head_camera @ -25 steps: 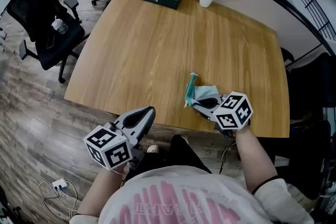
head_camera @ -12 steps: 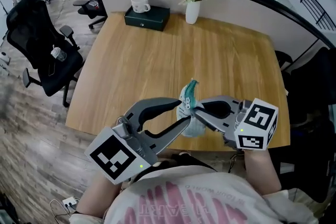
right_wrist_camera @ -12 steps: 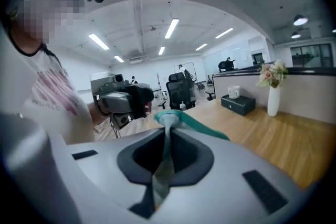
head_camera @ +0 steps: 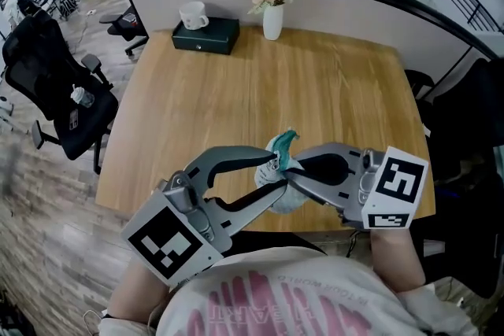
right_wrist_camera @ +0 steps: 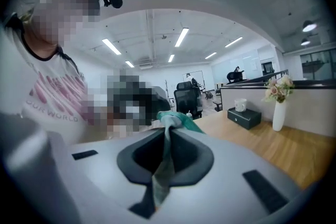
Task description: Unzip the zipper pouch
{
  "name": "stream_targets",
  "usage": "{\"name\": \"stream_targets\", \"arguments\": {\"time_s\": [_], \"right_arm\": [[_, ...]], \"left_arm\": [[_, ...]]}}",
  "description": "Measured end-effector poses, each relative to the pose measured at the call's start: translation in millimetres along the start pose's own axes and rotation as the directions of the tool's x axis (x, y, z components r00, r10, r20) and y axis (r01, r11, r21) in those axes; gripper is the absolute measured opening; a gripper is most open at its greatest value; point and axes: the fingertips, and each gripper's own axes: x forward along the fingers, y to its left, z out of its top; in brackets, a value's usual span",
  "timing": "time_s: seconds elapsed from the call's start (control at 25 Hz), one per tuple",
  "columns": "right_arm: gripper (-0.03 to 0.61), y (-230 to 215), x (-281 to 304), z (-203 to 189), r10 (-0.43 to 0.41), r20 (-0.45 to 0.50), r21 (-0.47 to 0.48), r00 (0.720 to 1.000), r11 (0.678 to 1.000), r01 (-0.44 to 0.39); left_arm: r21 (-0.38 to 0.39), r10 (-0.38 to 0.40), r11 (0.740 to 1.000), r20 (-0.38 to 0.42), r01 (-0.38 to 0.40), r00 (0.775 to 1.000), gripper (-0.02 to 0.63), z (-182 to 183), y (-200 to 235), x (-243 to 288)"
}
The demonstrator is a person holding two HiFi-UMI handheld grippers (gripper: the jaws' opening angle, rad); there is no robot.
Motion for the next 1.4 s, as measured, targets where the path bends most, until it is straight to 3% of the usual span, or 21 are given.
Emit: {"name": "stream_targets", "arguments": {"time_s": [0.2,0.36,0.48,0.6,0.88,1.4], "right_arm": [[0.005,11,-7,3,0.056,0.021,-0.054,0.998,0.997,-0.055],[0.005,20,-12,5,0.108,0.034,-0.097,0.994,0.99,-0.105],[0.005,30,-17,3,0.142,0.011,-0.138,0.99,0.981,-0.139],[0.005,36,-19,1,0.155,-0.011,-0.176,0.988,0.972,-0.154],[0.005,57,-27,5,0.197,-0.038,-0.258,0.98,0.945,-0.2],[0.005,65,-30,2,0.263,-0.063,-0.286,0.963,0.919,-0.27]], "left_arm": [[0.01,-0.069,0.998,0.017,0.069,0.997,0.132,8,-4,7],[-0.062,-0.155,0.985,0.078,0.16,0.985,0.094,17,-9,5],[-0.075,-0.204,0.975,0.05,0.208,0.978,0.079,17,-19,3],[-0.057,-0.221,0.973,0.037,0.222,0.975,0.078,17,-25,5],[-0.113,-0.271,0.952,0.113,0.283,0.956,0.061,31,-40,-5],[-0.154,-0.327,0.923,0.17,0.353,0.93,0.057,32,-46,-10]]}}
